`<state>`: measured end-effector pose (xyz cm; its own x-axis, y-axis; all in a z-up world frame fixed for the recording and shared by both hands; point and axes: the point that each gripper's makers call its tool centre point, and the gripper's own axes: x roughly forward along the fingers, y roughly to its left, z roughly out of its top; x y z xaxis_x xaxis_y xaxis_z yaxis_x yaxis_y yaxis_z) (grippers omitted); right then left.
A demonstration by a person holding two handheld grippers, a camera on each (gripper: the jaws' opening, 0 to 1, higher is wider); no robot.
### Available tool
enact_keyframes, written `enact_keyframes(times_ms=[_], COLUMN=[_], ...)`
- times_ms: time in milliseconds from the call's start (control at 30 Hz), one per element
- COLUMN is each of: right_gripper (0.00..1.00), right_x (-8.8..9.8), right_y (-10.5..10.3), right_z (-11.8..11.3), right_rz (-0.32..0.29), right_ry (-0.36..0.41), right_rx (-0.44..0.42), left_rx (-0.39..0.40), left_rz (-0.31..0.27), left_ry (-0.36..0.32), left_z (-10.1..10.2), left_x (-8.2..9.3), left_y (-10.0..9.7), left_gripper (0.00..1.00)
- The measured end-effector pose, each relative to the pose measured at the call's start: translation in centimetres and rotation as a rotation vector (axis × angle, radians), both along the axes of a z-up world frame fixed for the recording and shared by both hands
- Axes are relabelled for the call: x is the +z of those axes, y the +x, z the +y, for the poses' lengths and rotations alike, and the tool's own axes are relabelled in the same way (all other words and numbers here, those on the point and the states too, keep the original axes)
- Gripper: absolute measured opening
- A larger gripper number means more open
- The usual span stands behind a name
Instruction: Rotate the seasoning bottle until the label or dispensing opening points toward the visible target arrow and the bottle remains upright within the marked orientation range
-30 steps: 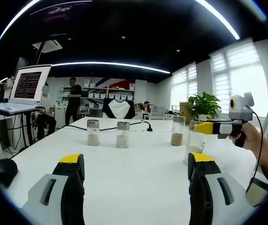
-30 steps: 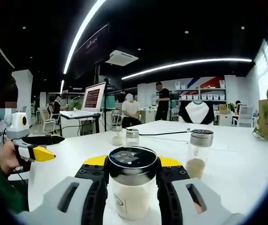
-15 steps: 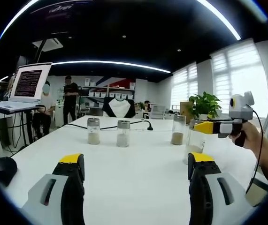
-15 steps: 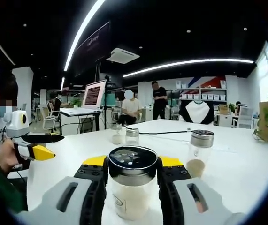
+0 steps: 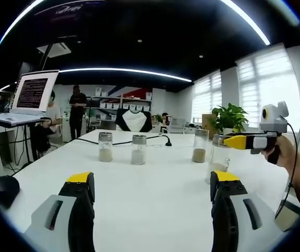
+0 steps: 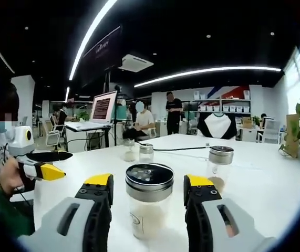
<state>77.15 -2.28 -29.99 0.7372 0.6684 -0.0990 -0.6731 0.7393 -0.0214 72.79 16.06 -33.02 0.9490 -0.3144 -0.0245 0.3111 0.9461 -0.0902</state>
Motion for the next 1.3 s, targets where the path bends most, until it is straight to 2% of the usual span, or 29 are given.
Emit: enact_keyframes(times_ms=[200,800,967,1300], right_gripper=[0.54,0.53,0.52,0.52], right_x=[0.1,-0.2,-0.2,0.3], right_y=[-1.3,-2.4,-2.7,-1.5], right_z=[-1.8,-7.4,-8.1,-8.4], right_rz=[0.011,0.000,-0.006,-0.014], right_ry=[0.069,0.089,0.095,0.077], right_rx=[-0.036,-0.174,-0.184,-0.195], left_rx=[0.001,-0.020,-0.015,-0.019], left_rz=[0.001,0.010,0.007,0.008], left_ry=[-0.002,-0.008,-0.008,-0.007], left_z=[0.0,-0.8,-0.6,-0.8], left_x=[0.0,-0.5,-0.4,-0.4], left_y=[0.0,0.1,0.1,0.1], left_gripper=[0.96,0.96,0.96,0.96])
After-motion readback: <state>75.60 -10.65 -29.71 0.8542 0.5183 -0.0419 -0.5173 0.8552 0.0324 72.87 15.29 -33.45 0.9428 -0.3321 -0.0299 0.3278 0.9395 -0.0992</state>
